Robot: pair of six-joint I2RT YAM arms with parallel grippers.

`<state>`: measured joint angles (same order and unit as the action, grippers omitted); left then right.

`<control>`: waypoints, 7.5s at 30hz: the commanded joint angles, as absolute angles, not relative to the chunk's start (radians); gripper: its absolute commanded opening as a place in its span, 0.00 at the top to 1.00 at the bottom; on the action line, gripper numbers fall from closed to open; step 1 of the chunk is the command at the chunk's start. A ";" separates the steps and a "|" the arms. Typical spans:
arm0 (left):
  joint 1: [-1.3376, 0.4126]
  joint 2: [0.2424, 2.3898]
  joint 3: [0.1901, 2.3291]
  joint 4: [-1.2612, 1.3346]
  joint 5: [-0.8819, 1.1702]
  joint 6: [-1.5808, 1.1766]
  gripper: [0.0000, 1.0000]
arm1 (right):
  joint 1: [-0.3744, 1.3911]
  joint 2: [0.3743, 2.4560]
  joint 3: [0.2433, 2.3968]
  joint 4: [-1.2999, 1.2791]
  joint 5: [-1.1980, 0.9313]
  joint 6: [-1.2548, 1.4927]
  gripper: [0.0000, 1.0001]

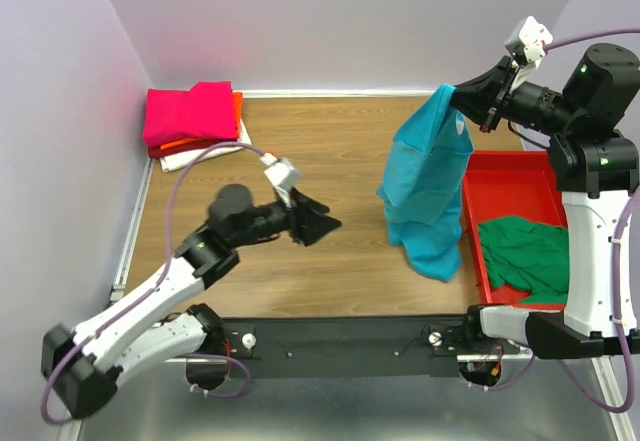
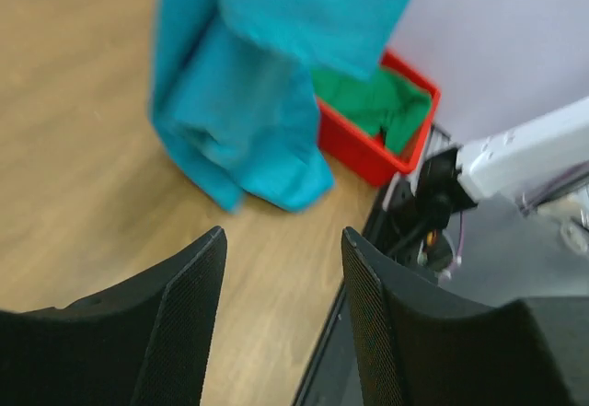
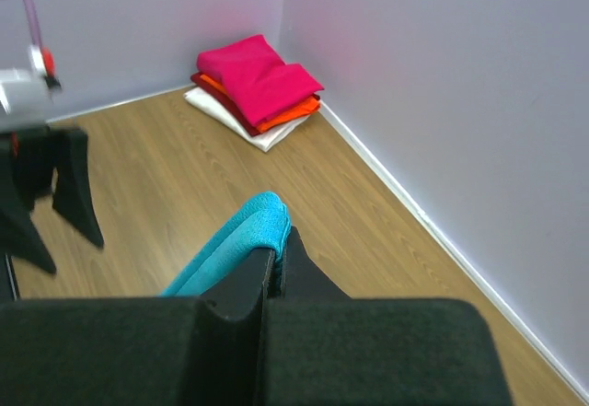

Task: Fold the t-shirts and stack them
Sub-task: Flatten the tshirt out

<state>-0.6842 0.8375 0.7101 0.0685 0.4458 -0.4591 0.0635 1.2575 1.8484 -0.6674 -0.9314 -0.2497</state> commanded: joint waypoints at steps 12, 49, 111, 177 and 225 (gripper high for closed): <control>-0.851 1.573 0.810 0.294 0.100 -0.477 0.34 | 0.058 1.243 1.847 -0.600 -0.810 -0.227 1.00; -0.802 1.755 0.994 0.266 0.092 -0.520 1.00 | 0.058 1.223 1.796 -0.604 -0.781 -0.242 1.00; -0.238 1.554 1.040 0.072 -0.060 -0.462 0.37 | 0.024 1.789 1.445 -0.629 -0.733 -0.777 0.09; -0.091 1.670 1.104 -0.155 0.095 -0.199 0.48 | 0.253 1.753 1.517 -0.431 -0.180 -0.581 0.99; -0.124 1.940 1.339 -0.377 0.026 -0.170 0.49 | 0.153 1.819 1.508 -0.272 -0.209 -0.324 1.00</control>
